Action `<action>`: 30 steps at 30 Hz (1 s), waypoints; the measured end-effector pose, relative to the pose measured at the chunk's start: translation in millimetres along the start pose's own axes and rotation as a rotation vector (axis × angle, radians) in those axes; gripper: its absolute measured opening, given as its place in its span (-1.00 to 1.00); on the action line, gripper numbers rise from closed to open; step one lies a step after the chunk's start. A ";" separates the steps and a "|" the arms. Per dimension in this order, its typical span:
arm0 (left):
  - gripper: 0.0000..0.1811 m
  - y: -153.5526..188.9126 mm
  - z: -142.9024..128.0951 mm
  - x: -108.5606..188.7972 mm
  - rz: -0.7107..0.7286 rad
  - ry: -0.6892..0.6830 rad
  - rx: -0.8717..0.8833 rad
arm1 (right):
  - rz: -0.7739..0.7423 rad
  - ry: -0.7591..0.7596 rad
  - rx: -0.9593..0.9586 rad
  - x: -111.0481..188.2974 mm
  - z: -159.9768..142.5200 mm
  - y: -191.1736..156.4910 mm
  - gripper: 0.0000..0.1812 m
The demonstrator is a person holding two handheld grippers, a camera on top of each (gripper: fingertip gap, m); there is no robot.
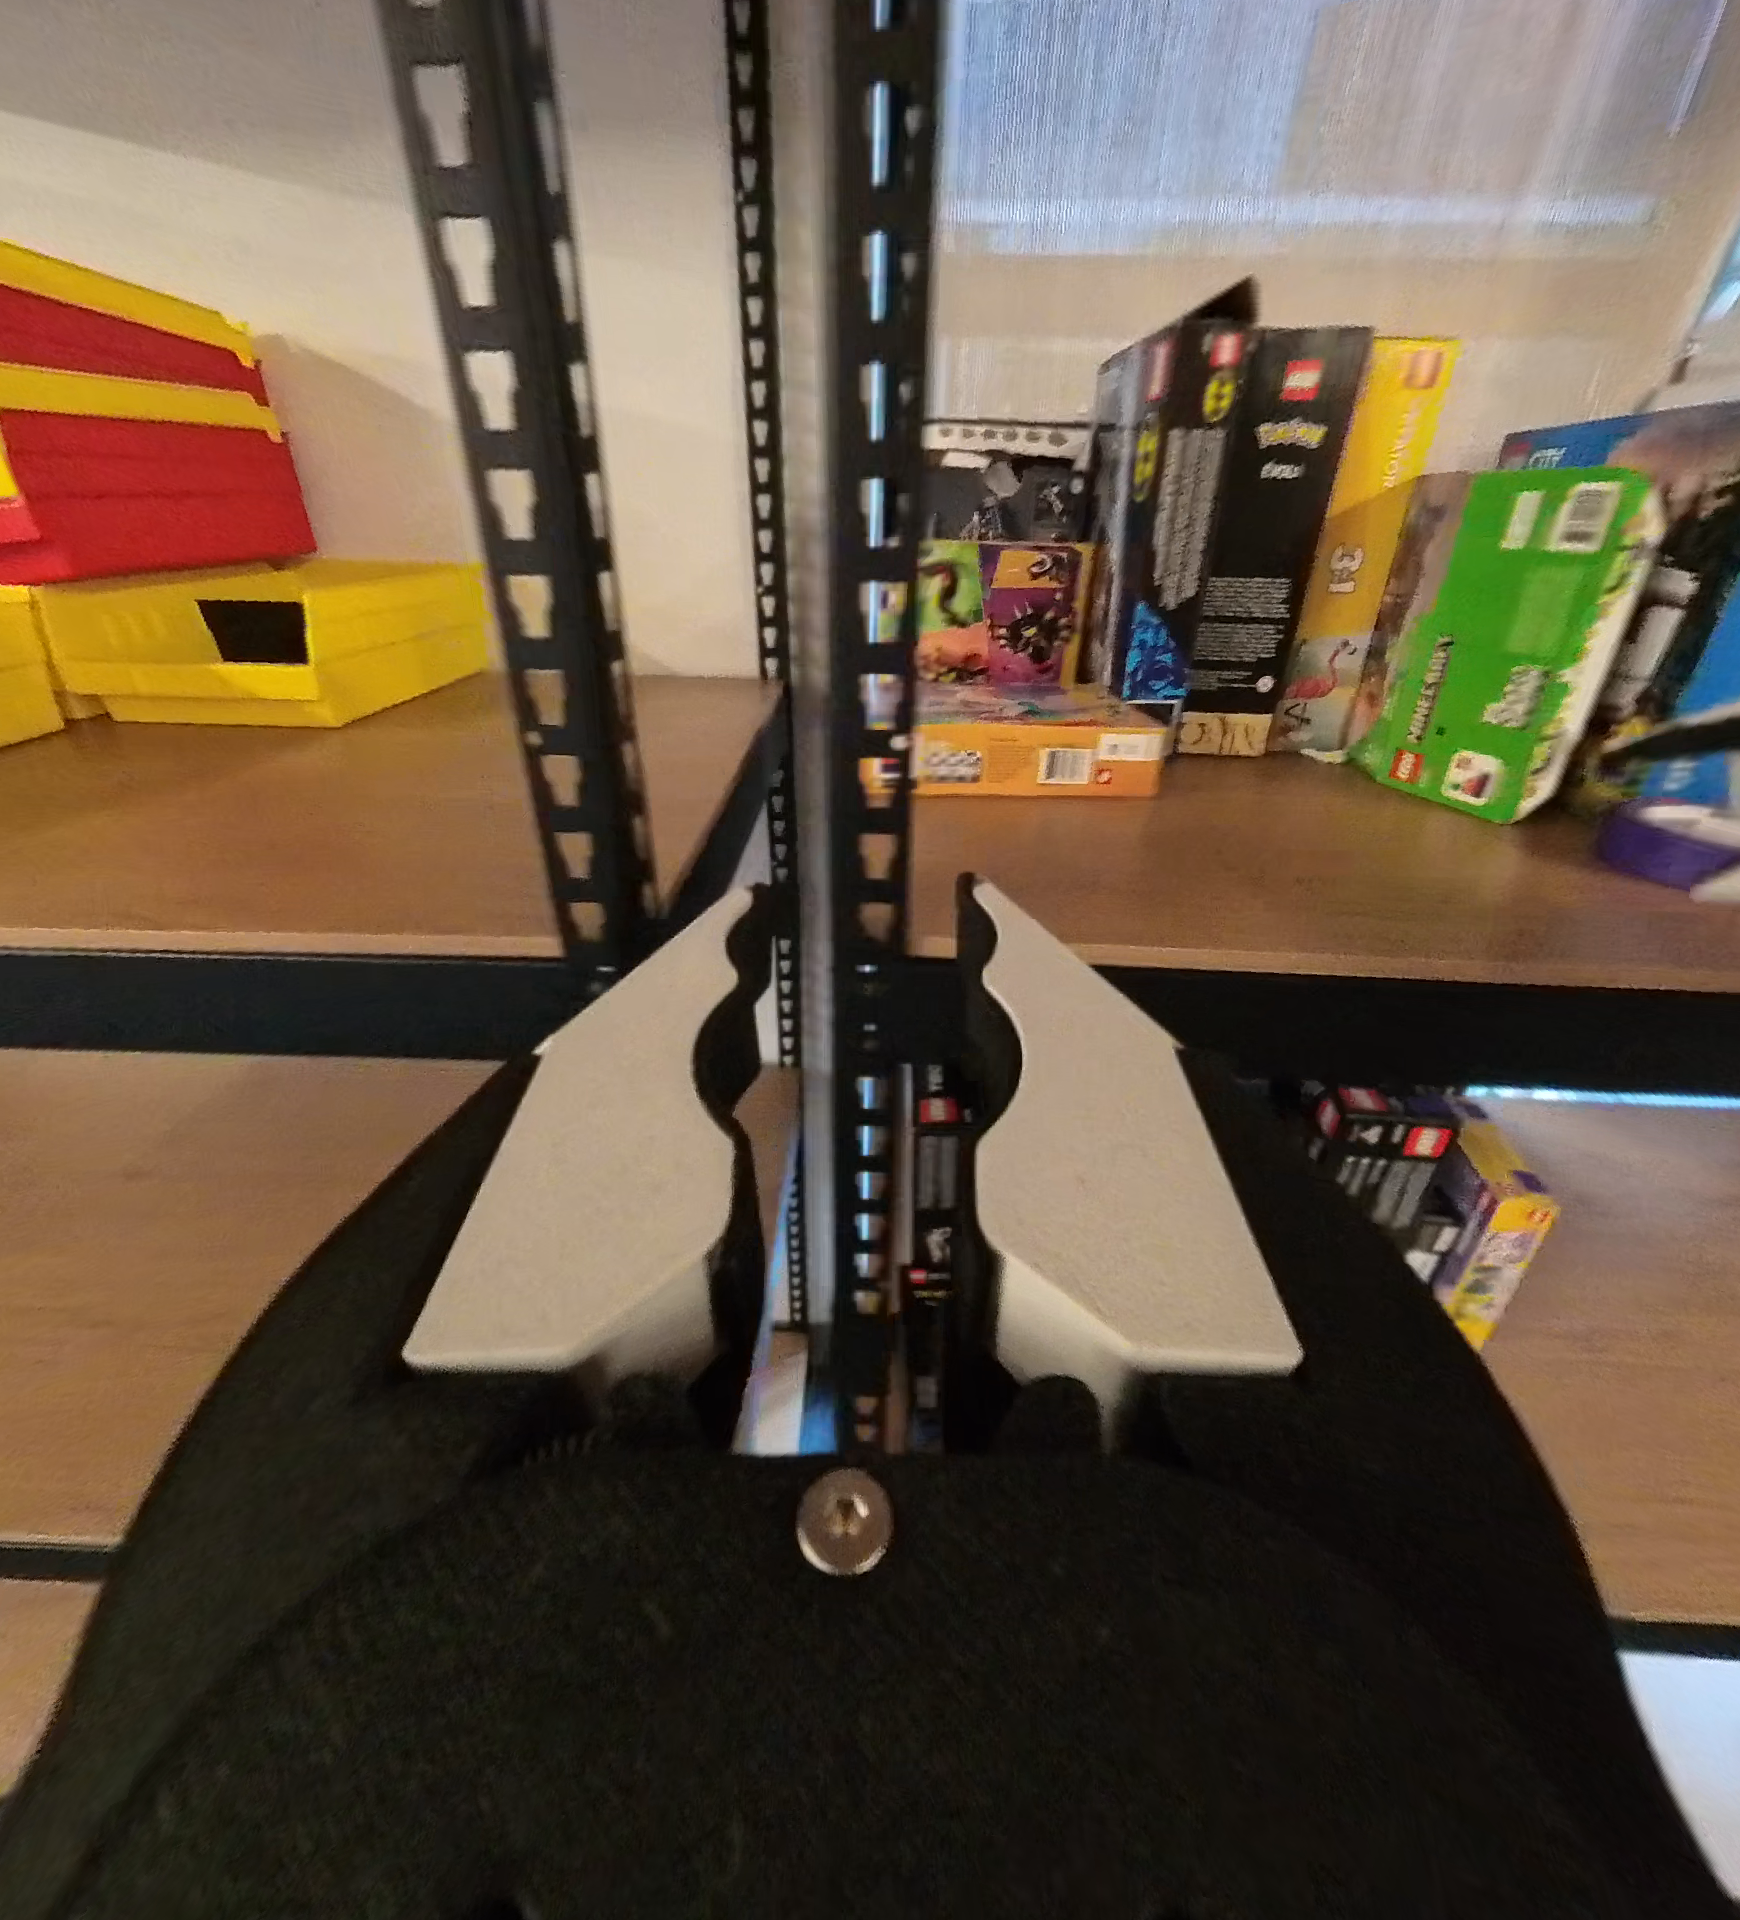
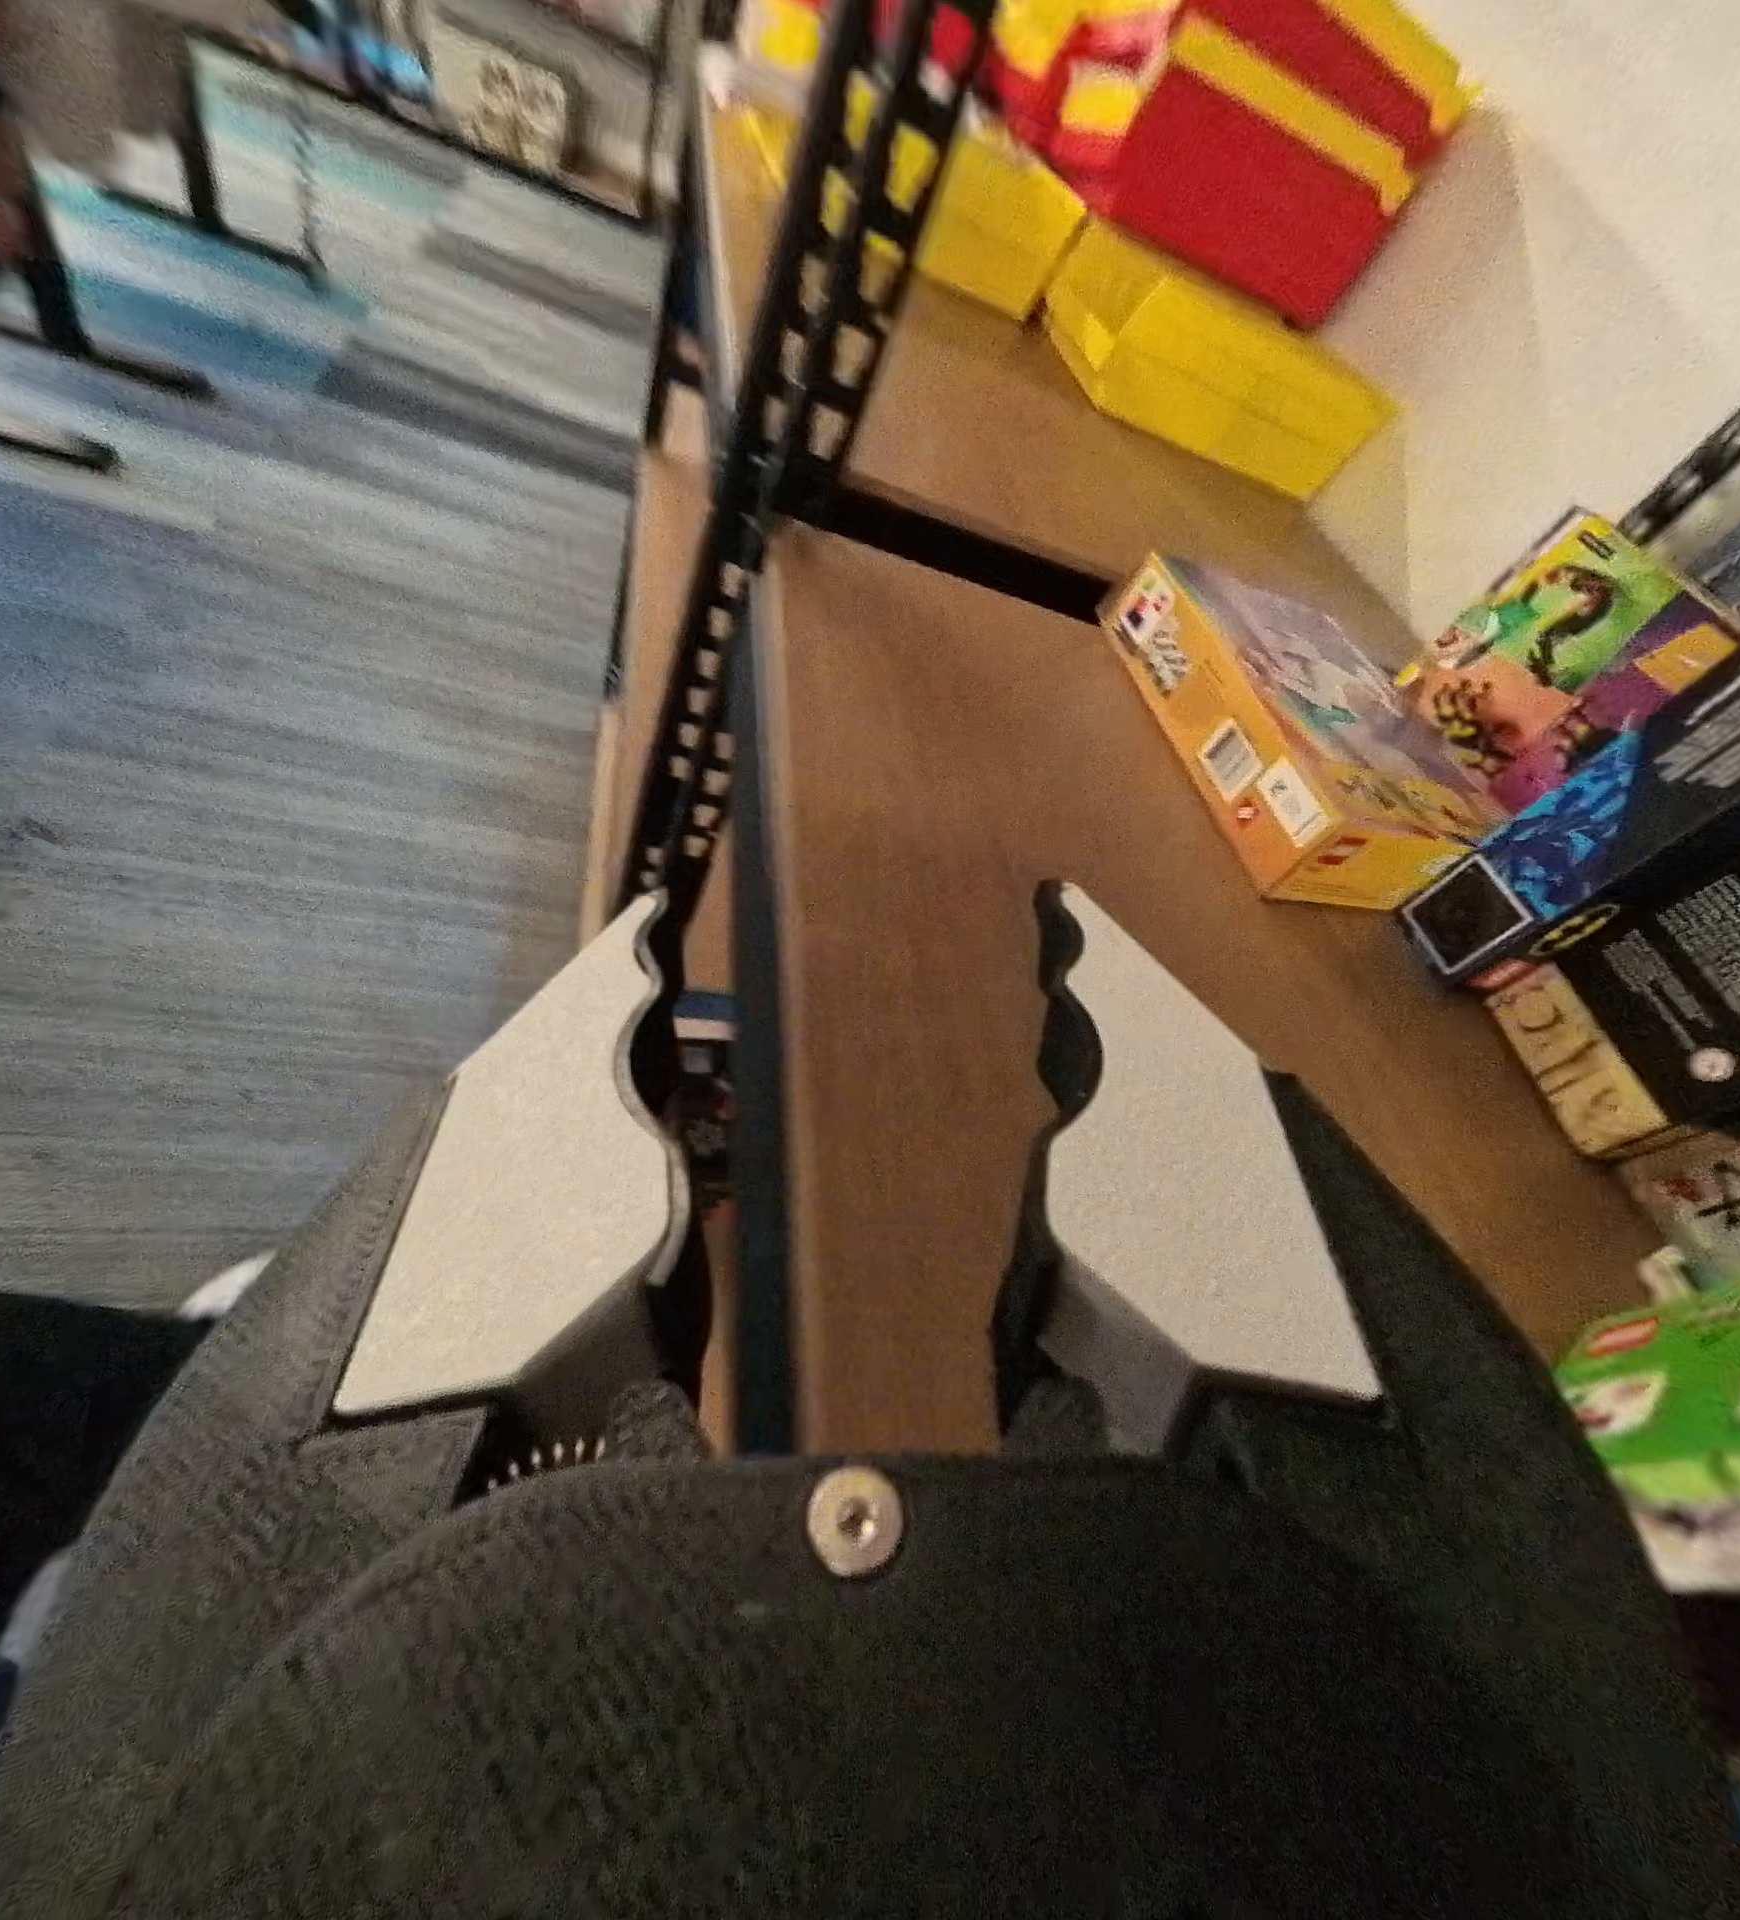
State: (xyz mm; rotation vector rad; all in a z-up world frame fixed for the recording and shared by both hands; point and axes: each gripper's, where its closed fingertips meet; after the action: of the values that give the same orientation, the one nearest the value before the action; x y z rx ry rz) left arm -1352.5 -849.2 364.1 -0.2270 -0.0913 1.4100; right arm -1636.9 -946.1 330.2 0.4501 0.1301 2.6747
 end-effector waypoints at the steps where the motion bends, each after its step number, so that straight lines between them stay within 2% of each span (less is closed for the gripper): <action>1: -0.63 -16.7 -5.2 -6.5 -0.005 -0.013 -0.006 | -0.030 -0.027 0.007 -19.6 4.6 15.7 -0.23; 3: -0.63 -59.1 -12.6 -19.8 -0.004 -0.011 -0.025 | -0.090 -0.079 0.010 -57.7 10.7 45.2 -0.19; 5: -0.63 -104.0 -12.8 -35.2 -0.026 0.052 -0.022 | -0.127 -0.100 -0.013 -91.2 16.7 67.3 -0.18; 8: -0.63 -160.8 -12.1 -65.0 -0.133 0.162 0.024 | -0.201 -0.099 -0.089 -129.5 18.3 96.5 -0.16; 11: -0.64 -198.6 -21.8 -99.3 -0.269 0.206 -0.015 | -0.281 -0.101 -0.129 -154.4 14.7 121.6 -0.08; 13: -0.65 -220.8 -26.6 -127.9 -0.330 0.248 -0.063 | -0.355 -0.132 -0.172 -162.8 6.0 144.6 0.06; 15: -0.62 -229.5 -27.5 -164.0 -0.451 0.267 -0.071 | -0.405 -0.169 -0.259 -166.0 -2.4 165.0 0.15; 17: -0.53 -218.7 -30.8 -205.1 -0.636 0.225 -0.067 | -0.418 -0.202 -0.326 -168.3 -9.1 180.5 0.15; 19: -0.45 -191.8 -37.2 -240.9 -0.863 0.141 -0.052 | -0.413 -0.209 -0.397 -172.3 -11.8 192.6 0.14; 22: -0.46 -149.0 -29.9 -279.3 -1.153 0.072 0.045 | -0.396 -0.207 -0.381 -180.8 -3.3 198.0 0.12; 25: -0.49 -120.3 -20.2 -328.4 -1.234 -0.007 0.150 | -0.413 -0.165 -0.107 -197.5 22.3 183.3 0.07; 27: -0.49 -102.1 -24.3 -356.3 -1.253 -0.079 0.199 | -0.428 -0.220 0.042 -213.5 24.3 173.0 0.07; 30: -0.46 -71.5 -43.5 -379.8 -1.291 -0.258 0.279 | -0.462 -0.317 0.093 -225.4 15.8 174.8 0.08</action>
State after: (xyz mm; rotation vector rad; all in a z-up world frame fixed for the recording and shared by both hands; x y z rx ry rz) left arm -1335.9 -1237.8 363.9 0.2380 -0.2038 0.1446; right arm -1506.8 -1199.4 306.9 0.7637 0.2322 2.1250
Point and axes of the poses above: each gripper's, where its closed fingertips meet, x back along the fingers, z out of its top, y = z × x across the jaws, and after that the axes turned 13 degrees about -x, right-handed
